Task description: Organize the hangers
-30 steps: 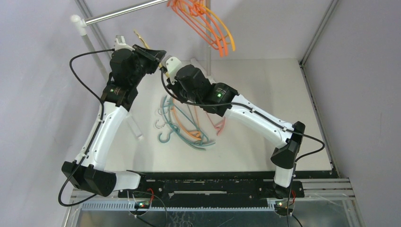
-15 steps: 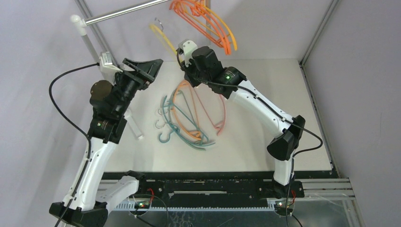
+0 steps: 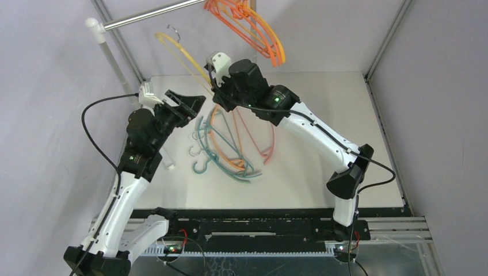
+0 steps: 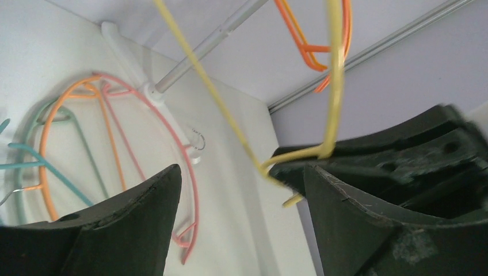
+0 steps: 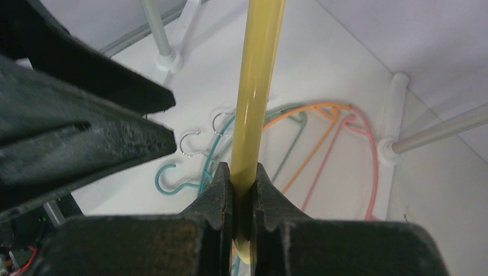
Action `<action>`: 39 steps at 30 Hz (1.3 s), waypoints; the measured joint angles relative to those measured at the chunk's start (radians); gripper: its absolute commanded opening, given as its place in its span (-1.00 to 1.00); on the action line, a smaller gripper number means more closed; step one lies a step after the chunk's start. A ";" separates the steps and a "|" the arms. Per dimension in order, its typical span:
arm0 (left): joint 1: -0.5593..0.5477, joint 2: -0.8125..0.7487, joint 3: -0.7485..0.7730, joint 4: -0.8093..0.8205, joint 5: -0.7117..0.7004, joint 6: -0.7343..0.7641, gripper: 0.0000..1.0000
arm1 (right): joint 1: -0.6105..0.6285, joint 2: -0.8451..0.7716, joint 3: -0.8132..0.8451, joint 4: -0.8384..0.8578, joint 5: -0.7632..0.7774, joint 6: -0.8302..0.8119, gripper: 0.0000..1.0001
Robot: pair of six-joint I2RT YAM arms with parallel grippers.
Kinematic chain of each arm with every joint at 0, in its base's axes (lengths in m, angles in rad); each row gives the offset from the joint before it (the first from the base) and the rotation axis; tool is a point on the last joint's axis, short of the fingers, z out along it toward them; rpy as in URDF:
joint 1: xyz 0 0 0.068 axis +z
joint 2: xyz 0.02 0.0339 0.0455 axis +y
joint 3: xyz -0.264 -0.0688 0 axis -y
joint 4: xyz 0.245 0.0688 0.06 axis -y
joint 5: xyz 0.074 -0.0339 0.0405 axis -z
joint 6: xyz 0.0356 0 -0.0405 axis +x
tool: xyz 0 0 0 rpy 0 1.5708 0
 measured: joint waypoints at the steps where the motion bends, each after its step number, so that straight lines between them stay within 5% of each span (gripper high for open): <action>1: 0.000 -0.006 -0.008 -0.005 0.000 0.004 0.63 | -0.002 0.000 0.009 0.002 0.000 -0.001 -1.00; 12: 0.000 -0.113 -0.088 -0.060 -0.003 0.078 0.61 | -0.037 0.020 0.163 0.003 -0.037 0.002 -1.00; 21: 0.000 -0.128 -0.122 -0.108 -0.005 0.079 0.59 | -0.075 0.195 0.282 0.093 -0.061 0.010 -1.00; 37: 0.000 -0.182 -0.122 -0.206 -0.034 0.121 0.60 | -0.094 0.335 0.309 0.244 -0.052 0.045 -1.00; 38: 0.000 -0.176 -0.122 -0.206 -0.034 0.122 0.61 | -0.095 0.339 0.309 0.246 -0.055 0.046 -0.92; 39: 0.000 -0.168 -0.122 -0.207 -0.034 0.122 0.62 | -0.095 0.341 0.309 0.246 -0.058 0.047 -0.60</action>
